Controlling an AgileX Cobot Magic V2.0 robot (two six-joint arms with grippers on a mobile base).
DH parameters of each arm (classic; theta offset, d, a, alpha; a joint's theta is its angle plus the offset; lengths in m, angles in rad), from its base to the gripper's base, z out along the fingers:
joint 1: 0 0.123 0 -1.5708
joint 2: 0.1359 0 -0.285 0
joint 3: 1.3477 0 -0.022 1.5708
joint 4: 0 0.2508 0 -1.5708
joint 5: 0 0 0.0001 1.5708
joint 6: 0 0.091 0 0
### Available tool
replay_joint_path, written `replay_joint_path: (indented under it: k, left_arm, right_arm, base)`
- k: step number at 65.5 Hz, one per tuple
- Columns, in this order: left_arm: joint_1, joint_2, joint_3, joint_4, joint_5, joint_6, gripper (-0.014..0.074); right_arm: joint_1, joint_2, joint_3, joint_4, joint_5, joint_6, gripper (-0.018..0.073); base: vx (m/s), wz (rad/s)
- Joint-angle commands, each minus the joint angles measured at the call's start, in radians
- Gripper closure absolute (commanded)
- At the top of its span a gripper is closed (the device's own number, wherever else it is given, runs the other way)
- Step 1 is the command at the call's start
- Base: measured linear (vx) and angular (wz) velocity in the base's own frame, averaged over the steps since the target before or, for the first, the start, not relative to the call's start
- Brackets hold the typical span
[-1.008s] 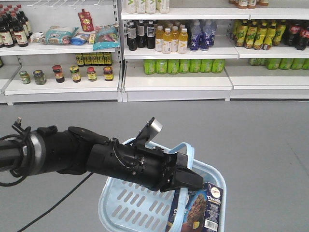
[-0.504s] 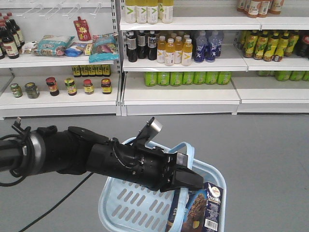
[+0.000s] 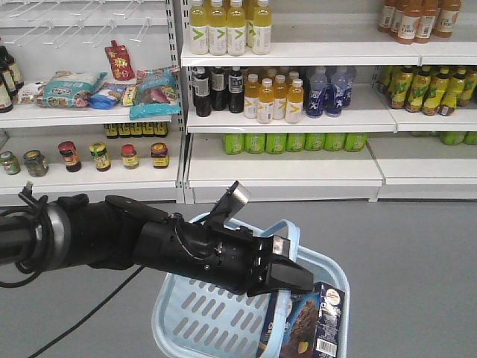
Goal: Left arm holds basket, right arm returns cookies
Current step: 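Hold the basket with the left gripper while turning along the shelves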
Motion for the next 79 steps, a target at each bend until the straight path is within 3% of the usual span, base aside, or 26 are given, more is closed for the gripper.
replay_joint_path:
  k: [1, 38, 79]
  left_arm:
    - [0.000, -0.052, -0.022, -0.105, 0.060, 0.009, 0.0604]
    - [0.000, -0.052, -0.022, -0.105, 0.060, 0.009, 0.0604]
    - [0.000, -0.052, -0.022, -0.105, 0.060, 0.009, 0.0604]
  right_arm:
    - [-0.006, -0.012, 0.003, -0.003, -0.079, -0.008, 0.0567]
    - [-0.006, -0.012, 0.003, -0.003, -0.079, -0.008, 0.0567]
    - [-0.006, -0.012, 0.003, -0.003, -0.079, -0.008, 0.0567]
  base:
    - [0.36, 0.05]
    - [0.32, -0.03]
    - [0.26, -0.61]
